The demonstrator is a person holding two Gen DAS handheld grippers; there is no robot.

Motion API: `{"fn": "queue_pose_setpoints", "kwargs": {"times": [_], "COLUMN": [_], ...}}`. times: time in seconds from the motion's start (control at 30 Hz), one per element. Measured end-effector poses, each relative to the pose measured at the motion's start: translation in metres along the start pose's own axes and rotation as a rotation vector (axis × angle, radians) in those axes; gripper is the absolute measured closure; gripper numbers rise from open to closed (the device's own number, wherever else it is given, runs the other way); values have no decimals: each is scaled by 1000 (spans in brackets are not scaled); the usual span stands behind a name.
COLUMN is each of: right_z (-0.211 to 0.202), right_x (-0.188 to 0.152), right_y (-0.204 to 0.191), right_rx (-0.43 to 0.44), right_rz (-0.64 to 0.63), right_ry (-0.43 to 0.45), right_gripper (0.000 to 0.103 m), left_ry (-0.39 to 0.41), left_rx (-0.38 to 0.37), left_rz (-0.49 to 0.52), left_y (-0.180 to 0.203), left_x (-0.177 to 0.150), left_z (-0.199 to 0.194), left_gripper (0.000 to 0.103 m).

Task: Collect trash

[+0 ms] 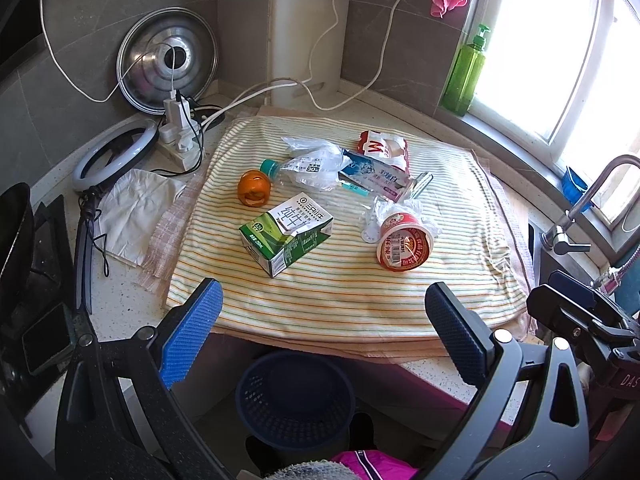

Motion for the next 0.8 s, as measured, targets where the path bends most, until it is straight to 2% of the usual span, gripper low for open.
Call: {"fn": "queue_pose_setpoints", "kwargs": {"times": [0.43,0.6,0.8], "right_z": [5,11,25], "right_x": [1,3,3], "right_y": [0,-1,3], "right_rx": [3,3,-3], "right_rz": [10,17,11], "right_ry": [-7,-16,-40], "right_gripper": [0,0,0], "left_ry": [-11,-24,-40], "left_rx": [2,-4,6], "left_rz": [1,-8,-62], "left_y": [-3,-12,-40], "left_x": [3,8,12], "left_z": [7,17,31], "left_gripper": [0,0,0]}}
Point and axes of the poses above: each gripper's, at about its wrist camera, not at the fingertips, and z roughly the way its jaws point, y to its right, x to its top, the point moved 2 cm from there along z, roughly the way its jaws point, and after that the axes turned 7 degrees about -z, right-handed, at the moved point
